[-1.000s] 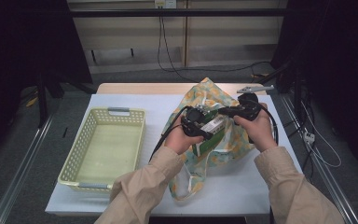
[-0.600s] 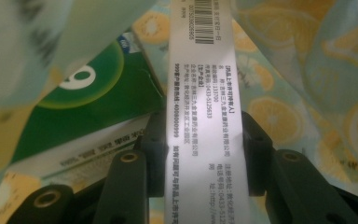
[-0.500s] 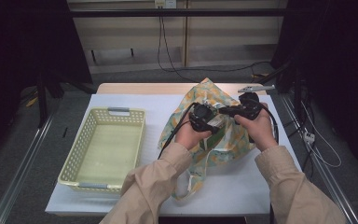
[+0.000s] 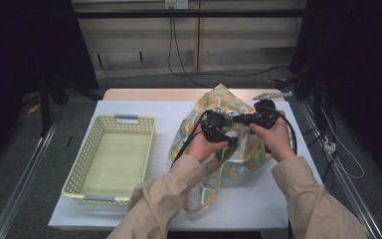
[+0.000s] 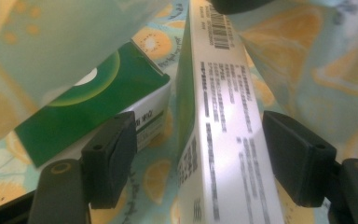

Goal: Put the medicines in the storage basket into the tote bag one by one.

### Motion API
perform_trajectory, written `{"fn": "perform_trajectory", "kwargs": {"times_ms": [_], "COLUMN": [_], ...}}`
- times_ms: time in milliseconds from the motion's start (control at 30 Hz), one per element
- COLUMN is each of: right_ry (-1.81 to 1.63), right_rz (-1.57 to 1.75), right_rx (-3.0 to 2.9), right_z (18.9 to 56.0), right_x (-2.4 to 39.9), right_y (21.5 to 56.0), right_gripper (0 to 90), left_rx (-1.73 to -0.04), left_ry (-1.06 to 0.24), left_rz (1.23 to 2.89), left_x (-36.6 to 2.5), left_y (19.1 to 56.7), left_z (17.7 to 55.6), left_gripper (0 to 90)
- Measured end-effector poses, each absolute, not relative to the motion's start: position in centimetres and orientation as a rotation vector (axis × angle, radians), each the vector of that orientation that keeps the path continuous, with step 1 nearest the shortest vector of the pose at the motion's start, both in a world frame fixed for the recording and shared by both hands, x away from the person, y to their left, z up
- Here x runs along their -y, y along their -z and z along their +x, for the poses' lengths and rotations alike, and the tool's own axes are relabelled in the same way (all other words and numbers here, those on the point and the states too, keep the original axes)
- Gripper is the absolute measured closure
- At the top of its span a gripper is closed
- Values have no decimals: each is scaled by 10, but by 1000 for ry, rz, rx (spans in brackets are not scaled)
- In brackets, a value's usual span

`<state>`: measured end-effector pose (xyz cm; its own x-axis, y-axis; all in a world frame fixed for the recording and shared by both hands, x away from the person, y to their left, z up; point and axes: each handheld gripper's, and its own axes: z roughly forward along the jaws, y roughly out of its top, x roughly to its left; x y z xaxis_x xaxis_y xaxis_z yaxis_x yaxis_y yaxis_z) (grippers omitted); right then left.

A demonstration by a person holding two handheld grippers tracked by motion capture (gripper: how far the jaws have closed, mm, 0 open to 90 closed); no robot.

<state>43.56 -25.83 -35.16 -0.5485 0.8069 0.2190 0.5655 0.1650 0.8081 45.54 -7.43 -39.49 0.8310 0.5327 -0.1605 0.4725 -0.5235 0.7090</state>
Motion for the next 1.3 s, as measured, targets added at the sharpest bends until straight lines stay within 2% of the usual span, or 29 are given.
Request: {"fn": "perform_trajectory", "kwargs": {"times_ms": [400, 800, 1300], "right_ry": [-1312, -1310, -1310], "right_rz": [1329, 1335, 1330], "right_rx": [-2184, -2193, -2191], "right_z": [435, 431, 427], "right_x": [258, 256, 254], "right_y": [353, 361, 362], "right_gripper": [898, 898, 898], "left_rx": [-698, -730, -784], "left_ry": [-122, -136, -107], "left_rz": [2238, 2209, 2201], "left_x": [42, 0, -17], "left_y": [381, 376, 417], "left_z": [441, 417, 384], "left_gripper": [270, 189, 153]}}
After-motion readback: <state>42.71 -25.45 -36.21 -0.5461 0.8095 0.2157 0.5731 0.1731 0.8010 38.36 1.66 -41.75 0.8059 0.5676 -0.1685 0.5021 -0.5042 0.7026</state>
